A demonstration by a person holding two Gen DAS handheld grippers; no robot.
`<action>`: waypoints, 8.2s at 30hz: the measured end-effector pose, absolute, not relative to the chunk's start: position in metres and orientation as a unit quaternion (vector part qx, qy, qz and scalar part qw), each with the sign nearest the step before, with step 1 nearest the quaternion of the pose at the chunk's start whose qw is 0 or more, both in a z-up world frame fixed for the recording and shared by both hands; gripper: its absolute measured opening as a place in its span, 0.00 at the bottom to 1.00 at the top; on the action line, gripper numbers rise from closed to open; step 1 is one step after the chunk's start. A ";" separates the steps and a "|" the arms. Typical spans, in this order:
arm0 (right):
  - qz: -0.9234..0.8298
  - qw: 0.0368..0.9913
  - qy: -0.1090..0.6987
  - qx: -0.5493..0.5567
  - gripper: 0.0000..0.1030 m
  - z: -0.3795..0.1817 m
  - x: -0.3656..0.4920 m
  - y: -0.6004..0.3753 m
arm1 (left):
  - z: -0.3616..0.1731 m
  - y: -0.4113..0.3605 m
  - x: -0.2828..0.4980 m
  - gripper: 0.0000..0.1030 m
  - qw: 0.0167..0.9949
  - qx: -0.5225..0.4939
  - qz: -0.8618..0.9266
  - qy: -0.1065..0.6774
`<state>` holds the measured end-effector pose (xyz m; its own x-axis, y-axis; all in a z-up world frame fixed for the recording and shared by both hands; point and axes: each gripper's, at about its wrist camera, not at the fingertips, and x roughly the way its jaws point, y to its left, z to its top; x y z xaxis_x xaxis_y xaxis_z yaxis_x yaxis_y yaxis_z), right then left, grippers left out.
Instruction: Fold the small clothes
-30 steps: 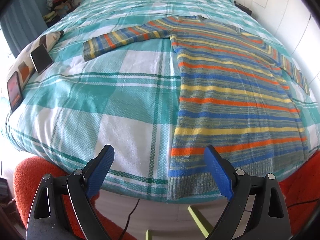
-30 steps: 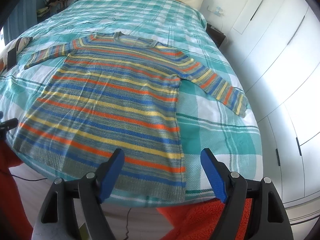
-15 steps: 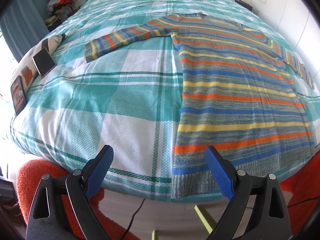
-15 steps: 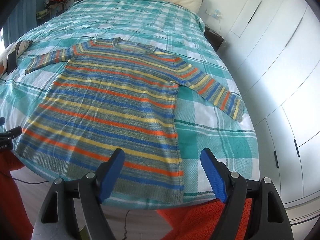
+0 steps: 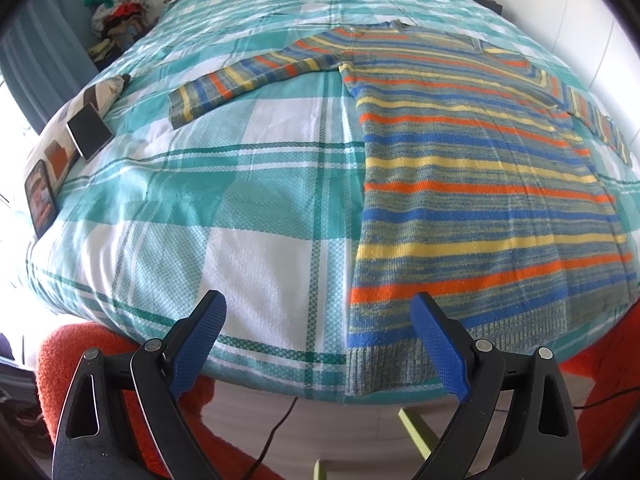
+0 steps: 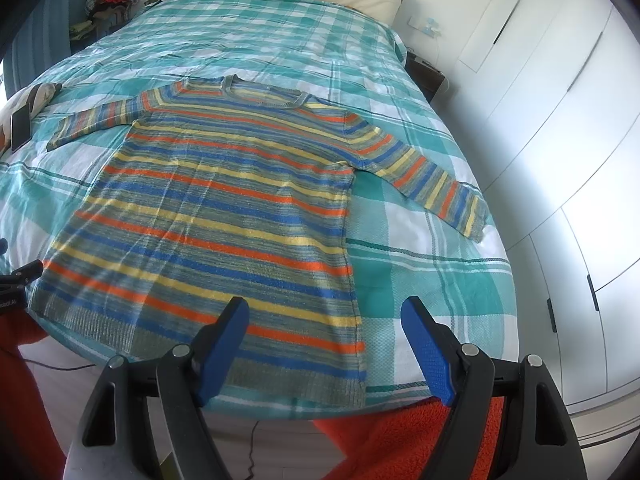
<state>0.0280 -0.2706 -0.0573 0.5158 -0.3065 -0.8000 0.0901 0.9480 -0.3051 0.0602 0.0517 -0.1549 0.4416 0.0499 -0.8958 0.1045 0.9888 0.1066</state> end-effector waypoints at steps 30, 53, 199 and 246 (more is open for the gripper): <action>-0.093 0.860 0.496 -0.074 0.76 -0.072 0.034 -0.284 | -0.163 0.055 0.080 0.93 0.834 0.078 -0.013 0.546; -0.070 0.886 0.427 0.166 0.75 -0.089 0.104 -0.464 | -0.209 0.069 0.134 1.00 0.859 0.016 0.001 0.511; 0.111 0.880 0.456 0.066 0.43 -0.138 0.047 -0.268 | -0.067 -0.116 0.340 0.58 0.849 0.054 -0.233 0.471; 0.098 0.861 0.474 0.157 0.03 -0.158 0.387 -0.297 | -0.214 0.018 0.303 0.88 0.895 0.003 -0.033 0.444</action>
